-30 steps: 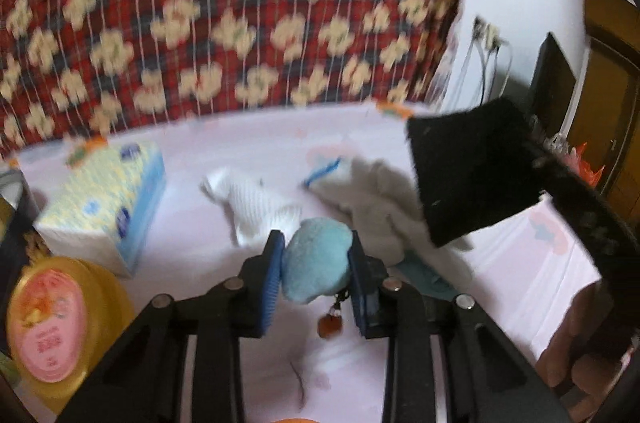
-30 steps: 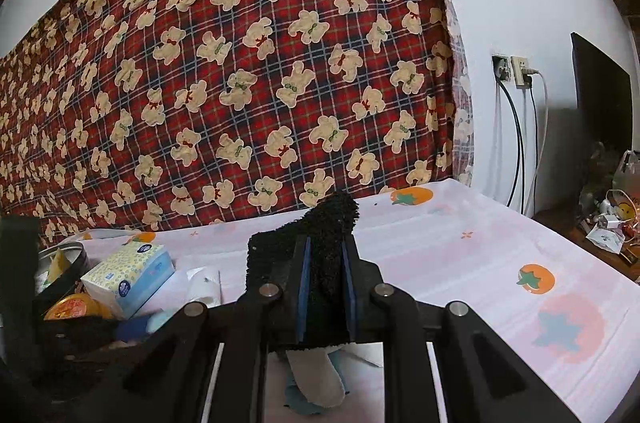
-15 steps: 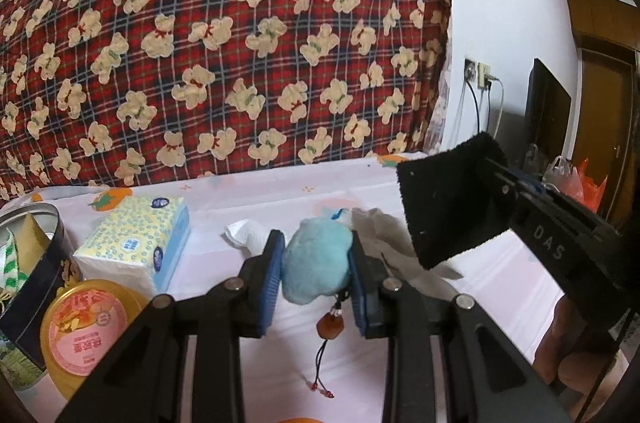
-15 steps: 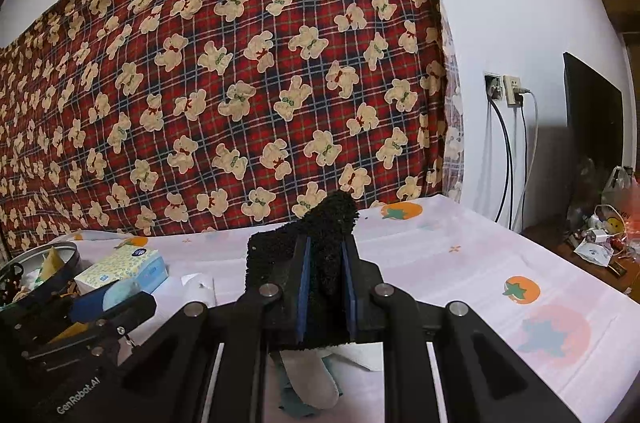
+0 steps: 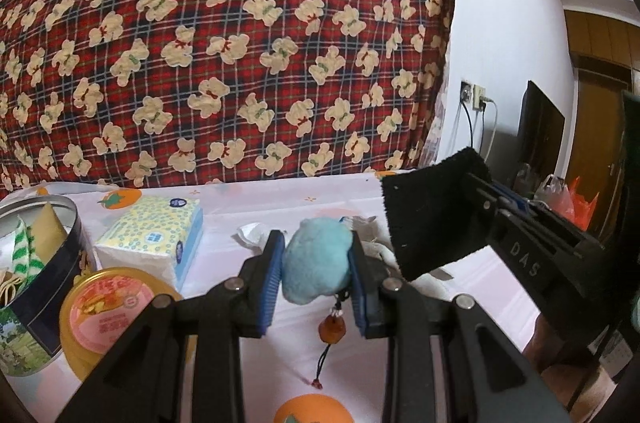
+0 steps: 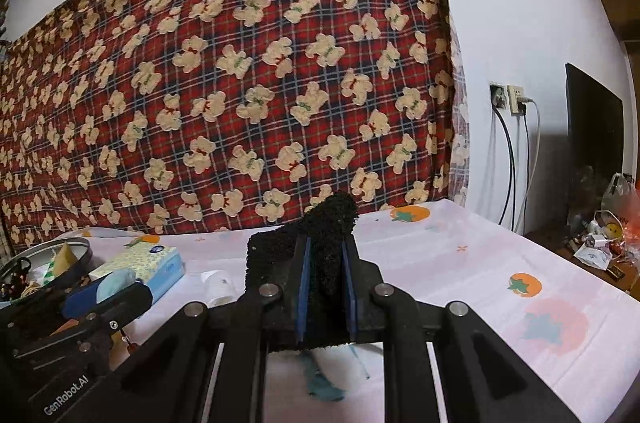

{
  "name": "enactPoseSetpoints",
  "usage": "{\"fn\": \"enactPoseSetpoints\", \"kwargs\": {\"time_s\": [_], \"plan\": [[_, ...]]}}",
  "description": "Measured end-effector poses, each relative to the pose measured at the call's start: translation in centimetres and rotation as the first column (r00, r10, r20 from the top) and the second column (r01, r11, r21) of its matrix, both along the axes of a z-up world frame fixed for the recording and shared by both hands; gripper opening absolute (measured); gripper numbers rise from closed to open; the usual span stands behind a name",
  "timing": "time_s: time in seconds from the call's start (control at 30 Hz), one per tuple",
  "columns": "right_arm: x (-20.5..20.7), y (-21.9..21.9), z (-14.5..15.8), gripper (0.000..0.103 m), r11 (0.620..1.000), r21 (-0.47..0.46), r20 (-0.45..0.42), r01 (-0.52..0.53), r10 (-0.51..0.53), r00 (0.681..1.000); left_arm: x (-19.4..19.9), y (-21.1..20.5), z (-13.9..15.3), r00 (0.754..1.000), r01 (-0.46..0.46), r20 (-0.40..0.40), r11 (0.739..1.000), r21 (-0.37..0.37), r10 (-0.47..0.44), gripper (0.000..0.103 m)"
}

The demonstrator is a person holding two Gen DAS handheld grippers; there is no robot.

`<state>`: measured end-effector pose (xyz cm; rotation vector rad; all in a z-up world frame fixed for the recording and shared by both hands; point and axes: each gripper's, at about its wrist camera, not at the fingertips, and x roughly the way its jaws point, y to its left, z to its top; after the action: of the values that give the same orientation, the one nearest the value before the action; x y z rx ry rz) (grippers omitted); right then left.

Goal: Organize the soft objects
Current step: 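Carry the black pad and blue ball over the metal tin with both grippers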

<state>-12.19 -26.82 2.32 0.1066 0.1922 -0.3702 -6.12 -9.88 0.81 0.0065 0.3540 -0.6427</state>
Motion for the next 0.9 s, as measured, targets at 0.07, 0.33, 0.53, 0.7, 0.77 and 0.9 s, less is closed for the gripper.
{"fn": "enactPoseSetpoints", "kwargs": {"time_s": [0.07,0.33,0.53,0.7,0.77,0.9], "plan": [[-0.1,0.9,0.1,0.016,1.0,-0.012,0.006,-0.008,0.008,1.0,-0.2,0.6,0.0,1.0,-0.002,0.002,1.0,-0.005,0.002,0.029],[0.2,4.3,0.2,0.016,0.998,-0.035,0.01,-0.053,0.054,0.999,-0.5,3.6,0.2,0.999,-0.032,0.015,0.999,-0.032,0.032,0.029],[0.6,6.9,0.2,0.016,0.995,-0.055,0.006,-0.088,0.088,0.996,-0.7,5.8,0.7,0.998,-0.051,0.042,0.997,-0.051,0.053,0.029],[0.9,9.8,0.1,0.016,0.989,-0.074,0.003,-0.131,0.132,0.991,-0.7,8.3,1.4,0.996,-0.074,0.049,0.994,-0.086,0.078,0.029],[1.1,10.8,0.1,0.016,0.986,-0.082,0.003,-0.144,0.145,0.989,-0.6,9.4,1.7,0.994,-0.089,0.056,0.991,-0.096,0.095,0.029],[1.5,13.3,0.4,0.016,0.978,-0.087,0.006,-0.189,0.19,0.982,-0.4,11.5,2.1,0.988,-0.128,0.068,0.985,-0.112,0.136,0.029]]}}
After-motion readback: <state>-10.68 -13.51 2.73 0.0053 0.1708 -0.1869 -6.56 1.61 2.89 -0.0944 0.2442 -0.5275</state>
